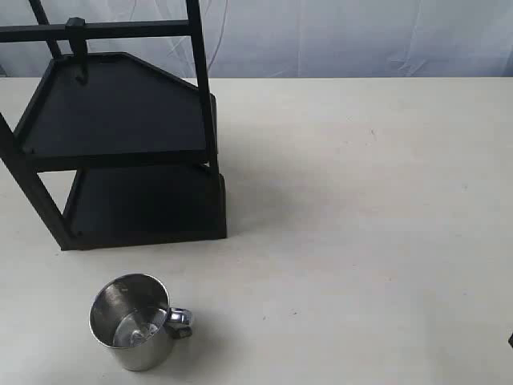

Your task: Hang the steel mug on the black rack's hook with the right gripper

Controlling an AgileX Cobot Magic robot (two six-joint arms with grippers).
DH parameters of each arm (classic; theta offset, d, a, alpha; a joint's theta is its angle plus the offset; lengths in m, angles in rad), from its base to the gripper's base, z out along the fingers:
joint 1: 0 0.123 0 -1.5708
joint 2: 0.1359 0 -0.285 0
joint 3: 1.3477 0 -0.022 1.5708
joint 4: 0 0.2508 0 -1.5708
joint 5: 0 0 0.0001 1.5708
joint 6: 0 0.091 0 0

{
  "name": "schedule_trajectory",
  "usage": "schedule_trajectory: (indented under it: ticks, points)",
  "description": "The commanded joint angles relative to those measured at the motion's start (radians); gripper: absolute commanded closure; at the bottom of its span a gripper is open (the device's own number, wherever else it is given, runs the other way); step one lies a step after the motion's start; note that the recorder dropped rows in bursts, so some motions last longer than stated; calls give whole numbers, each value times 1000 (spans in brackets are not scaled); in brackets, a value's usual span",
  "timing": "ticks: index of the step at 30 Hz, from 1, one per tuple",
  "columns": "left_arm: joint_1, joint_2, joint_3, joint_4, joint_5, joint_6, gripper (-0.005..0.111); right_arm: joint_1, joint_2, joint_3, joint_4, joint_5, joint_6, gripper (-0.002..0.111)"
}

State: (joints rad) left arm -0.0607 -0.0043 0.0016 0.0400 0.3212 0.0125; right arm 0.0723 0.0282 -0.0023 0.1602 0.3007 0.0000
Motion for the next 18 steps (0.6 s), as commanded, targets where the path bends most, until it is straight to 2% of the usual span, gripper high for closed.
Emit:
schedule_trajectory:
  ticks: [1, 4, 7, 9, 11, 14, 18]
  points:
    - [-2, 4, -2, -2, -8, -4, 107, -6, -5, 2, 144, -164, 38, 109]
    - [-2, 4, -2, -2, -8, -4, 107, -6, -5, 2, 522, -301, 87, 109]
    - [-2, 4, -2, -2, -8, -4, 107, -6, -5, 2, 888, -341, 90, 109]
    - [-2, 4, -2, -2, -8, -4, 107, -6, -5, 2, 1010, -334, 90, 109]
    - [-2, 4, -2, -2, -8, -4, 107, -2, -5, 2, 1058, -337, 90, 109]
    - [-2, 4, -2, -2, -8, -4, 107, -2, -5, -9, 1032, -339, 90, 109]
    - [-2, 4, -2, -2, -8, -4, 107, -2, 17, -92, 866, -278, 53, 109]
